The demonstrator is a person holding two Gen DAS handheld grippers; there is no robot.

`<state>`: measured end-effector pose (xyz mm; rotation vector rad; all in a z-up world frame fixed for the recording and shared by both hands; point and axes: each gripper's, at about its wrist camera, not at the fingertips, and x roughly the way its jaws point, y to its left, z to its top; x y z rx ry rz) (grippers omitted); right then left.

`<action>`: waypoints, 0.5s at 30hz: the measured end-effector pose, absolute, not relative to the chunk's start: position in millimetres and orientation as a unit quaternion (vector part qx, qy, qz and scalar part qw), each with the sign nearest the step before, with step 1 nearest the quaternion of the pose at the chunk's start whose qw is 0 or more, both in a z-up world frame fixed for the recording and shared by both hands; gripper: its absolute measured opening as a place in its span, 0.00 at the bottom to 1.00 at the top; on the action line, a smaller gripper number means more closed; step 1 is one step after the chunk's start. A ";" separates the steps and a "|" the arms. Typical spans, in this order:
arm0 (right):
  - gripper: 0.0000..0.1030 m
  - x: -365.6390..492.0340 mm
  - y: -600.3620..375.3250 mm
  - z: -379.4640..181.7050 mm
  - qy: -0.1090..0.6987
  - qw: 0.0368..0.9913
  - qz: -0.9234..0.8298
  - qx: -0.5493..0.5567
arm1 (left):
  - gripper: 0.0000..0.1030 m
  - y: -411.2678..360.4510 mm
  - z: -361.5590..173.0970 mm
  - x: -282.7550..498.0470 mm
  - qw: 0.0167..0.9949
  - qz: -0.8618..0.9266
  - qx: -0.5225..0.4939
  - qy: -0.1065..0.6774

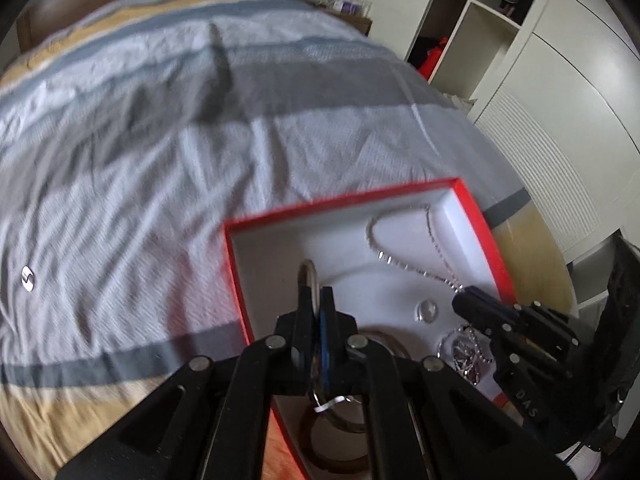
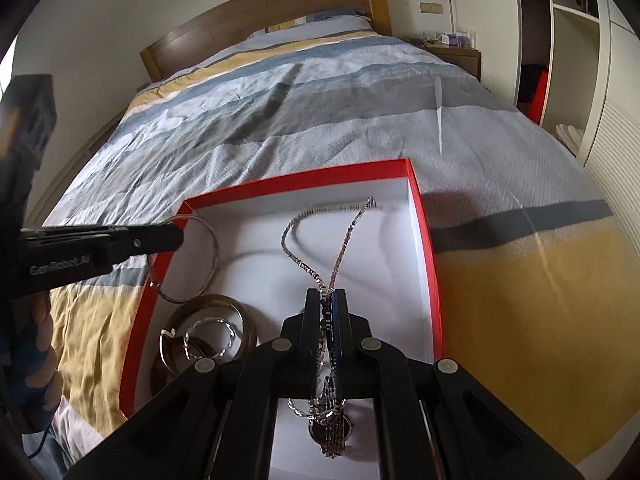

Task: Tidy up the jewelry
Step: 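Carry the clasp bangle in the left tool and the necklace in the right tool to the box, then lower the necklace into the box with the right tool while the left tool releases the bangle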

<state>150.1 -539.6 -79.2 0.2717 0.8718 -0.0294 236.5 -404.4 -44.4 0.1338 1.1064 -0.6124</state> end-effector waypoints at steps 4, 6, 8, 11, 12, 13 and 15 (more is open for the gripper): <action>0.06 146.5 -543.0 -83.1 0.424 0.895 -0.017 0.133 | 0.02 -407.4 -69.3 228.2 0.789 -0.286 0.064 0.539; 0.06 145.5 -545.5 -84.8 0.427 0.894 -0.018 0.135 | 0.02 -407.8 -76.4 224.3 0.787 -0.286 0.065 0.543; 0.06 144.1 -546.7 -86.0 0.428 0.894 -0.020 0.135 | 0.02 -406.8 -81.5 223.0 0.785 -0.283 0.063 0.547; 0.06 142.6 -548.1 -87.2 0.427 0.893 -0.020 0.138 | 0.02 -406.0 -81.3 221.7 0.786 -0.287 0.064 0.544; 0.06 142.7 -548.2 -87.7 0.427 0.893 -0.020 0.139 | 0.02 -405.8 -80.8 221.5 0.786 -0.287 0.065 0.544; 0.06 142.7 -547.7 -87.9 0.427 0.893 -0.020 0.140 | 0.02 -405.7 -80.0 220.7 0.786 -0.287 0.067 0.543; 0.10 142.1 -546.3 -87.6 0.427 0.893 -0.018 0.140 | 0.03 -404.3 -80.2 220.7 0.786 -0.287 0.066 0.544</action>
